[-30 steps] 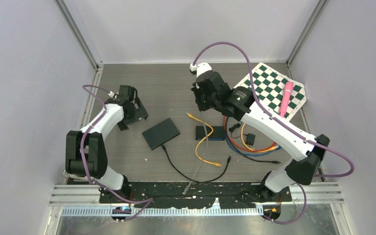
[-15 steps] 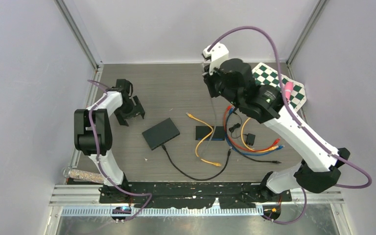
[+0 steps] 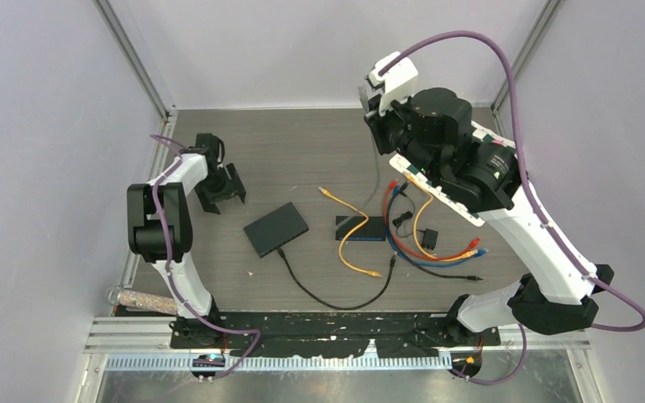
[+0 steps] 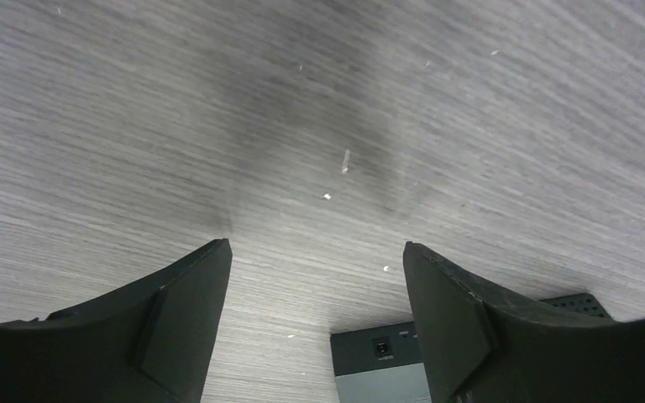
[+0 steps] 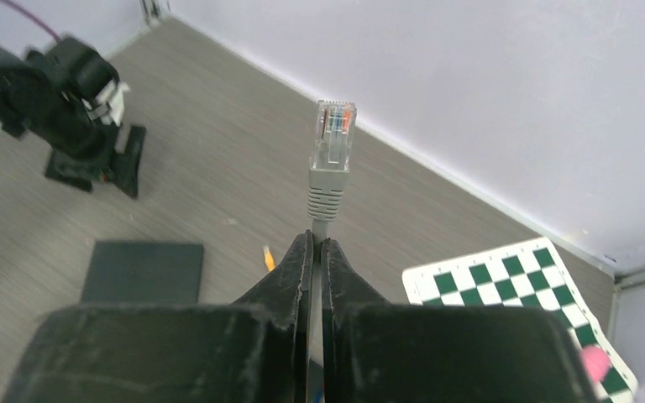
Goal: Pull the plug from the switch port
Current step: Place the connector at the center of the board, then pull the connector from the switch port.
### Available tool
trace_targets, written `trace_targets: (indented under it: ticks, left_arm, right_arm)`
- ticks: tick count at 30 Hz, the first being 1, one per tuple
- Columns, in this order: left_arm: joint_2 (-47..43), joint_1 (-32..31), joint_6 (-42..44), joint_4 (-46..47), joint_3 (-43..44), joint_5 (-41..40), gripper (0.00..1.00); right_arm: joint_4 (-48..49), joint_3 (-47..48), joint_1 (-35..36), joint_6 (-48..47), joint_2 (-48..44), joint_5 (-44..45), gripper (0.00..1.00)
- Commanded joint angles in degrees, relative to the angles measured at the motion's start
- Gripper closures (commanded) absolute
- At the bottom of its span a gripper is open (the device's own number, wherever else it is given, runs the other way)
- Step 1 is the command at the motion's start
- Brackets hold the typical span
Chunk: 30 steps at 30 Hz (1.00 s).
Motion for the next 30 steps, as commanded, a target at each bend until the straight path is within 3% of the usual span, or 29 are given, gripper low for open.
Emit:
trace_targets:
  ticks: [1,6,12,16,23,25,26,30]
  left_arm:
    - [-7.25,0.23,1.73,1.85,-4.02,0.61,0.20]
    - [-16.49,0.09,2.06,4.50,-9.84,1.45,0.02]
    - [-24.07,-0.35,2.51,4.82,-12.77,4.87,0.01]
    - [-27.61,-2.75,2.55,6.14,-15.08,7.69,0.00]
    - [-31.52,-6.17,1.47,9.11,-21.19,9.77,0.00]
    - [-31.80,-6.43,1.17,9.71,-22.39,10.24,0.00]
    - [-31.81,-6.55,1.06,9.86,-22.81,10.35,0.00]
    - [-31.76,-6.62,0.58,10.75,-23.82,9.74,0.00]
  right_arm:
    - [-9.91,1.54,-0.69,-0.89,1.44,-3.01,0.95]
    - [-14.17,0.94,-1.63,-0.72,0.74,-16.23,0.95]
    - [-12.66,-2.10,-6.54,-0.51,7.25,-32.63,0.95]
    - [-13.25,0.93,-7.09,-1.91,25.13,-36.25,0.95]
    - [-24.46,30.04,-8.24,-5.26,54.89,-28.88,0.92]
    - [-24.15,31.82,-8.37,-7.46,58.65,-25.65,0.81]
    - [-23.96,31.81,-8.41,-8.01,59.96,-24.49,0.67]
    - [-22.28,26.76,-8.73,-4.89,57.42,-19.75,0.46]
